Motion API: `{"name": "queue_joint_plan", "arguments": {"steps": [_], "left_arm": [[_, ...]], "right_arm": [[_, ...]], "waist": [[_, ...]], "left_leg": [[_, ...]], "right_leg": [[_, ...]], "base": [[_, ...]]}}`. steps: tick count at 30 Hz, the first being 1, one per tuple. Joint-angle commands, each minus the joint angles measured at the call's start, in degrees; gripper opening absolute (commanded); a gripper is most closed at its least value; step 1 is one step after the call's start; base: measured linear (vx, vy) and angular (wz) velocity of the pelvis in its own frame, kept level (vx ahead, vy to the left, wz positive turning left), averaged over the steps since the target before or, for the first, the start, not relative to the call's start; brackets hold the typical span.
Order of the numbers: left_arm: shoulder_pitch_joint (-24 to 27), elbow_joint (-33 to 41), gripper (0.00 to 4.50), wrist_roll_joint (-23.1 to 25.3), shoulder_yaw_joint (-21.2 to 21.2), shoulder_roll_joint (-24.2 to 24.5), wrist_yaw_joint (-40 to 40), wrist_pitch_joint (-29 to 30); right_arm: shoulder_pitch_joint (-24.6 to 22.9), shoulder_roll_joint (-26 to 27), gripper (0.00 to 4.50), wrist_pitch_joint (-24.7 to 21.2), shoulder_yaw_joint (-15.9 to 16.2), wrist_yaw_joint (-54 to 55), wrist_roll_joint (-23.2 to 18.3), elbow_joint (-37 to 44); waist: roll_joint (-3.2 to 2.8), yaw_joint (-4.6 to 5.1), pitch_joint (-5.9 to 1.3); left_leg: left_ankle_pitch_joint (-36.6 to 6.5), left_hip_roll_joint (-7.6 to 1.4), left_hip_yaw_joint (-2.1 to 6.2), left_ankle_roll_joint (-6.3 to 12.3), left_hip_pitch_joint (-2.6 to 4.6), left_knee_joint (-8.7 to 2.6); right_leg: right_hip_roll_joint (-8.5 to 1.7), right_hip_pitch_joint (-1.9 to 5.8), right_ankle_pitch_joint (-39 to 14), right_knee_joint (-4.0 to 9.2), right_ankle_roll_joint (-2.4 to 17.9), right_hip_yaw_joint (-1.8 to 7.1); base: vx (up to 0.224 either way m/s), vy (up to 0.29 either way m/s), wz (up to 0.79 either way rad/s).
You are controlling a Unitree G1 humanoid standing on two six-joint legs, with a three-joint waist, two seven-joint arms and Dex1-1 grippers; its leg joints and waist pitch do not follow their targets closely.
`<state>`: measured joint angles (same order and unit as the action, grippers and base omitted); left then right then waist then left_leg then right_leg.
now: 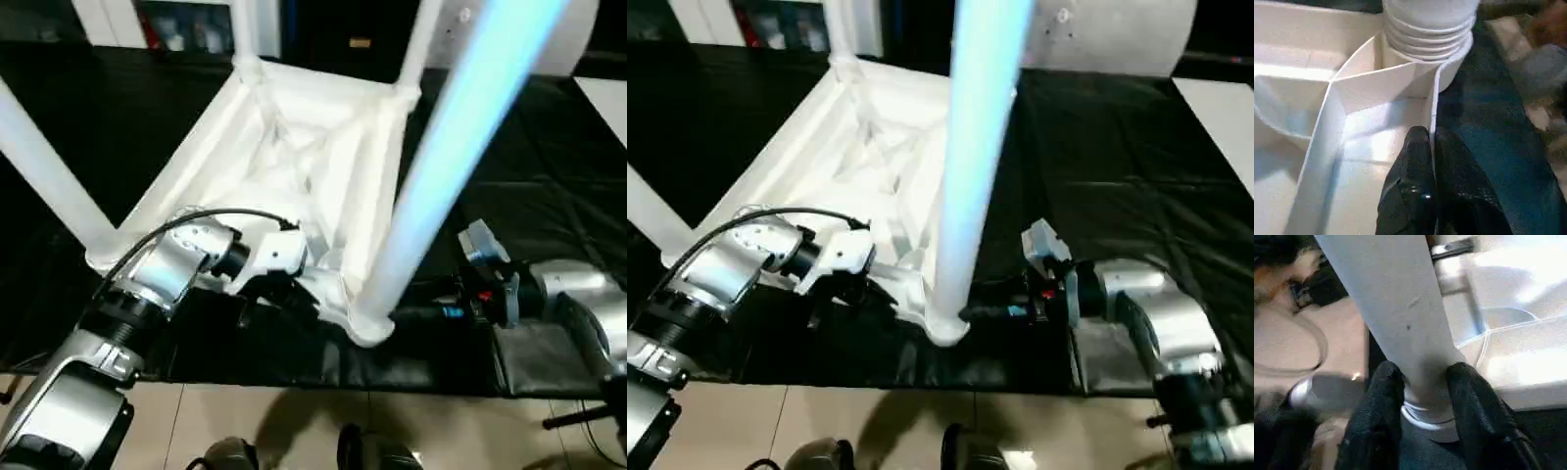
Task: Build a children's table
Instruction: Rotate leg to tighten
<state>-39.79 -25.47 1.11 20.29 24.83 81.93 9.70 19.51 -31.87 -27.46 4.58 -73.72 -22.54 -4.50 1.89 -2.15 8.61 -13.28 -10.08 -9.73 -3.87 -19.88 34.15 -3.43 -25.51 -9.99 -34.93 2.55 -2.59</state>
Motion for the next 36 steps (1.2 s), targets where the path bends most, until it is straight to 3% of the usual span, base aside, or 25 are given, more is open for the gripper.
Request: {"name": "queue_joint_plan", "arguments": {"steps": [1,3,4,7,9,11,14,15,17,18,19,20,22,23,25,27,28,33,36], "left_arm": [[1.44,1.96,0.0,-0.52,0.49,-6.42,-8.84,6.05],[1.72,2.19,0.0,-0.4,0.17,-7.75,-10.91,7.4],[1.77,2.07,0.0,-0.12,-0.42,-10.26,-14.54,9.86],[1.78,1.98,0.0,0.05,-0.78,-11.88,-16.8,11.48],[0.61,0.03,0.0,0.67,-1.73,-16.98,-23.42,14.01],[-0.03,-0.71,0.0,1.07,-1.83,-19.27,-26.02,14.98],[-1.04,-1.93,0.0,1.77,-1.66,-22.85,-29.65,15.77],[-1.42,-1.55,0.0,3.26,-0.85,-24.69,-32.29,16.37],[-1.5,-1.42,0.0,3.59,-0.73,-24.85,-32.86,16.6],[-1.54,-1.33,0.0,3.78,-0.67,-24.93,-33.24,16.8],[-1.47,-1.12,0.0,4.07,-0.56,-24.13,-32.98,16.61],[-1.47,-1.12,0.0,4.07,-0.56,-24.13,-32.98,16.61],[-1.02,-0.5,0.0,5.14,-0.24,-20.82,-30.74,15.38],[-0.83,-0.26,0.0,5.41,-0.07,-19.29,-29.63,14.55],[-0.47,0.25,0.0,5.4,0.14,-17.51,-27.91,14.16],[-0.05,0.68,0.0,5.44,0.55,-15.78,-25.66,12.97],[0.4,0.91,0.0,5.75,0.96,-13.98,-23.58,11.74],[0.89,1.08,0.0,5.61,2.16,-10.35,-19.73,9.54],[1.32,1.55,0.0,4.44,3.72,-7.56,-14.75,5.67]], "right_arm": [[0.1,6.22,1.15,-3.27,0.86,12.74,2.12,3.22],[-0.11,8.27,0.99,-4.11,0.09,16.49,2.77,3.54],[-0.81,10.91,0.99,-4.96,-0.18,21.27,4.02,4.73],[-1.32,12.51,0.68,-5.41,-0.23,24.09,4.77,5.62],[-1.05,18.36,0.61,-7.47,-0.96,34.16,7.69,5.98],[-0.43,21.05,0.31,-7.43,-1.11,38.85,9.17,5.71],[0.68,25.27,0.27,-6.56,-1.51,45.93,11.39,5.37],[-0.15,27.05,0.27,-6.8,-1.64,50.16,12.98,8.54],[-0.7,26.86,0.27,-6.84,-1.61,50.19,12.95,9.74],[-1.06,26.7,0.53,-6.89,-1.58,50.16,12.93,10.51],[-1.87,25.78,0.53,-6.29,-2.42,49.5,12.52,11.73],[-1.87,25.78,0.61,-6.29,-2.42,49.5,12.52,11.73],[-4.41,21.15,0.75,-5.26,-4.83,44.56,11.08,14.32],[-5.6,18.86,0.88,-4.64,-5.82,42.07,10.26,15.38],[-6.99,15.7,0.97,-4.39,-6.96,38.25,8.68,16.63],[-8.46,11.76,1.26,-3.73,-7.59,33.03,7.06,17.93],[-9.93,7.29,1.35,-2.91,-8.21,27.48,5.67,19.03],[-11.31,0.81,1.7,-3.06,-10.52,19.65,2.12,20.46],[-10.24,-1.9,1.93,-1.84,-11.31,16.01,-0.14,18.99]], "waist": [[0.16,0.14,-2.26],[0.1,0.84,-2.07],[-0.22,0.93,-2.08],[-0.36,1.63,-1.85],[-1.26,1.63,-1.82],[-0.84,1.81,-1.83],[-1.01,1.77,-1.95],[-1.33,1.74,-2.1],[-1.16,1.62,-2.49],[-1.34,1.41,-2.53],[-1.49,0.64,-2.63],[-1.3,0.33,-2.69],[-1.63,-0.54,-3.27],[-1.73,-0.93,-3.62],[-1.37,-0.76,-3.49],[-1.39,-0.45,-3.4],[-1.33,-0.4,-3.29],[-1.22,0.0,-2.82],[-1.05,0.15,-3.38]], "left_leg": [[-6.86,-2.1,0.88,3.11,-0.73,-4.69],[-6.77,-1.63,1.28,2.66,-1.11,-5.19],[-6.64,-1.68,1.37,2.86,-0.9,-5.29],[-7.19,-2.0,1.16,3.86,-0.4,-5.71],[-7.82,-2.21,1.11,3.92,-0.03,-5.8],[-8.54,-2.1,1.11,3.28,-0.12,-5.87],[-7.45,-2.07,1.1,3.41,-0.18,-5.88],[-6.23,-2.23,1.01,3.94,-0.24,-5.74],[-3.87,-2.29,0.86,5.02,0.01,-5.45],[-3.23,-2.34,0.65,5.53,0.21,-5.31],[-2.06,-2.53,0.08,6.49,0.97,-4.96],[-0.85,-2.53,-0.04,6.97,1.03,-4.89],[7.05,-2.32,0.07,10.14,0.1,-4.37],[10.08,-2.41,0.25,12.28,0.24,-3.85],[11.83,-2.18,0.37,14.71,-0.76,-3.59],[7.27,-2.3,0.32,14.9,-0.81,-3.84],[5.02,-2.33,0.41,14.38,-0.94,-4.0],[-2.23,-2.47,0.49,10.24,-0.49,-4.68],[-0.24,-2.42,0.52,9.92,-0.45,-4.51]], "right_leg": [[-4.47,4.42,-24.49,5.91,10.66,2.95],[-4.44,4.66,-30.68,6.76,7.03,2.6],[-4.54,4.52,-30.85,6.89,6.76,2.52],[-4.34,4.09,-29.16,7.32,6.98,2.48],[-4.35,3.73,-26.62,7.34,8.41,2.56],[-4.24,3.78,-25.77,7.27,8.57,2.54],[-4.35,3.9,-23.51,7.08,8.79,2.79],[-4.44,4.03,-19.67,6.78,9.65,3.0],[-4.34,4.06,-14.07,6.25,11.38,3.04],[-4.38,3.89,-12.62,6.21,12.19,3.18],[-4.3,3.33,-8.9,5.95,13.7,3.55],[-4.03,3.55,-5.96,5.48,14.34,3.64],[-4.03,4.63,6.53,3.59,16.4,3.48],[-3.93,4.7,11.52,2.9,16.93,3.31],[-4.04,5.07,14.48,2.56,17.56,3.12],[-4.41,5.04,7.23,3.52,17.34,2.81],[-4.59,5.36,2.39,4.05,16.39,2.79],[-4.63,5.1,-14.47,5.84,12.72,2.77],[-4.48,4.98,-12.98,5.51,12.23,2.85]], "base": [[0.0,0.0,0.0],[0.0,0.0,0.0],[0.0,0.0,0.0],[0.0,0.0,0.0],[0.0,0.0,0.0],[0.0,0.0,0.0],[0.0,0.0,0.0],[0.0,0.0,0.0],[0.0,0.0,0.0],[0.0,0.0,0.0],[0.08,-0.02,0.2],[0.08,-0.02,0.2],[0.069,-0.01,0.09],[0.056,-0.006,0.05],[0.0,0.0,0.0],[0.0,0.0,0.0],[0.0,0.0,0.0],[0.0,0.0,0.0],[0.0,0.0,0.0]]}}
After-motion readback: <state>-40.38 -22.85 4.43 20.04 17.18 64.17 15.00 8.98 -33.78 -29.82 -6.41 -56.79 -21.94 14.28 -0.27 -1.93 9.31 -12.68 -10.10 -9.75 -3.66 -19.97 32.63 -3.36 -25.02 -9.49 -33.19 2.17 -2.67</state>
